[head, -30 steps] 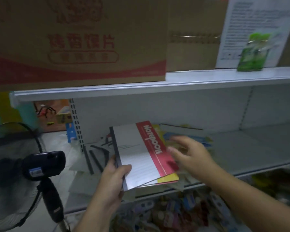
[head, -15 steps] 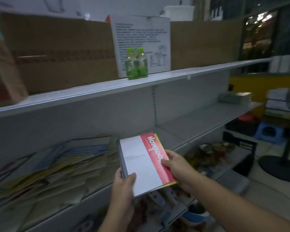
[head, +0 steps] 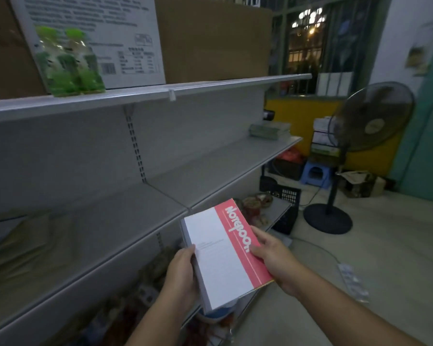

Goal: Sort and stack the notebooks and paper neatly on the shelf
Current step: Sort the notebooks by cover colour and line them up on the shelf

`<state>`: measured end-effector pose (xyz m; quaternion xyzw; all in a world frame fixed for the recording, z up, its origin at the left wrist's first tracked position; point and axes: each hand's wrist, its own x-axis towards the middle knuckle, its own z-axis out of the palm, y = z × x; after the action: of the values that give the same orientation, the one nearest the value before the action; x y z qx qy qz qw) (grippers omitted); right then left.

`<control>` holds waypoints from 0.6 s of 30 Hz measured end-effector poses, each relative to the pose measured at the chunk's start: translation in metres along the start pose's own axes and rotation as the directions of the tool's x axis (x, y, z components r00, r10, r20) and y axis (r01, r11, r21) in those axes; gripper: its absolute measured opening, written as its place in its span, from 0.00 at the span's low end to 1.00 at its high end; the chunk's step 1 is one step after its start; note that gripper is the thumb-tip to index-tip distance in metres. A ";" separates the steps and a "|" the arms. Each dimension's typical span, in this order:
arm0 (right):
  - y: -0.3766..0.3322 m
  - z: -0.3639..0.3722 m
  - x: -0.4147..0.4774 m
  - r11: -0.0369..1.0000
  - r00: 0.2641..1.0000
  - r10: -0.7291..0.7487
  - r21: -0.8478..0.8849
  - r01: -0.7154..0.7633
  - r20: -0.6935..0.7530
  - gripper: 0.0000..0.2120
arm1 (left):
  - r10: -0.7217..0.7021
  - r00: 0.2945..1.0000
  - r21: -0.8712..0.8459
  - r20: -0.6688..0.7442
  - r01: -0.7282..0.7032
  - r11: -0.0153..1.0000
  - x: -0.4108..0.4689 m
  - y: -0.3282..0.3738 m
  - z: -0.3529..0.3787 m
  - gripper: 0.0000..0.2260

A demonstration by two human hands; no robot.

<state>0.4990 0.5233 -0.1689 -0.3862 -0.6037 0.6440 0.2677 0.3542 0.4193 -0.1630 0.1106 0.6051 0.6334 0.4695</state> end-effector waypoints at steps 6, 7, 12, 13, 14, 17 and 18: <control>0.000 -0.037 0.070 0.995 0.995 0.055 -0.081 -0.062 -0.084 0.21 | 0.041 0.999 0.058 -0.025 -0.040 0.998 0.085 -0.001 0.058 0.12; -0.003 -0.043 0.085 0.993 0.992 0.068 -0.090 -0.077 -0.106 0.21 | 0.024 1.000 0.058 -0.017 -0.023 0.998 0.100 0.005 0.067 0.12; -0.027 -0.072 0.150 0.990 0.980 0.091 -0.091 -0.108 -0.175 0.21 | 0.005 0.998 0.023 0.058 -0.006 1.000 0.164 0.041 0.113 0.13; -0.031 -0.080 0.161 0.990 0.977 0.094 -0.081 -0.111 -0.190 0.21 | 0.001 0.997 0.021 0.080 -0.002 1.000 0.175 0.046 0.122 0.13; -0.034 -0.087 0.171 0.990 0.972 0.100 -0.073 -0.118 -0.212 0.21 | -0.007 0.995 0.024 0.102 0.004 1.000 0.186 0.050 0.133 0.13; -0.032 -0.114 0.195 0.986 0.956 0.136 -0.056 -0.156 -0.260 0.22 | -0.050 0.989 0.053 0.138 0.043 0.998 0.212 0.052 0.162 0.12; -0.030 -0.123 0.202 0.985 0.954 0.144 -0.059 -0.164 -0.262 0.22 | -0.053 0.988 0.072 0.145 0.043 0.996 0.220 0.050 0.172 0.12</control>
<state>0.4829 0.7613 -0.1709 -0.5228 -0.5571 0.5827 0.2771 0.3352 0.7023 -0.1722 0.1583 0.5929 0.5908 0.5237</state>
